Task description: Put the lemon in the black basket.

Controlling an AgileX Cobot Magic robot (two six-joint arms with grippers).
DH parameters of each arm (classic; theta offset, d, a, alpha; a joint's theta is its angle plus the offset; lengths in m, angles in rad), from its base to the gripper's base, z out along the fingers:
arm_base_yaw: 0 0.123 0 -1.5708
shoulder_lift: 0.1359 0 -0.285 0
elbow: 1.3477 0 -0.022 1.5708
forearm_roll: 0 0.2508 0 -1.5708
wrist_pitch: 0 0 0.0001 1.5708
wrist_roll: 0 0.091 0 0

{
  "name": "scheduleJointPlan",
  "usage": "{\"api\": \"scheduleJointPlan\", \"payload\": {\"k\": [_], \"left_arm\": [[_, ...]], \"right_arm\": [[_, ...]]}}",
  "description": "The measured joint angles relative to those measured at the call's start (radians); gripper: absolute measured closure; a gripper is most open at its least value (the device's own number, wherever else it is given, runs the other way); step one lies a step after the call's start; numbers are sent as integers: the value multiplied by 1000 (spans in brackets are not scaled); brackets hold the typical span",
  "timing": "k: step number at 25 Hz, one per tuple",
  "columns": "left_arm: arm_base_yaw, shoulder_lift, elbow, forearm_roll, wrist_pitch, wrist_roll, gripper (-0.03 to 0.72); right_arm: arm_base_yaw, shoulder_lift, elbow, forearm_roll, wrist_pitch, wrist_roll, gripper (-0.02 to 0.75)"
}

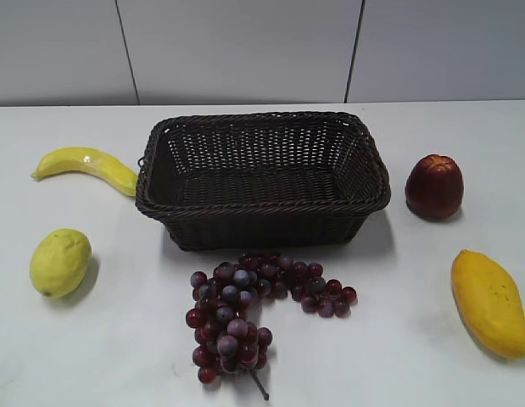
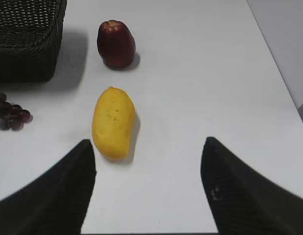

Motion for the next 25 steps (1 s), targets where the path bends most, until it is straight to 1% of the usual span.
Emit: {"api": "scheduleJointPlan", "payload": {"k": [25], "left_arm": [[0, 0, 0, 0, 0, 0, 198]], "right_arm": [[0, 0, 0, 0, 0, 0, 186]]}}
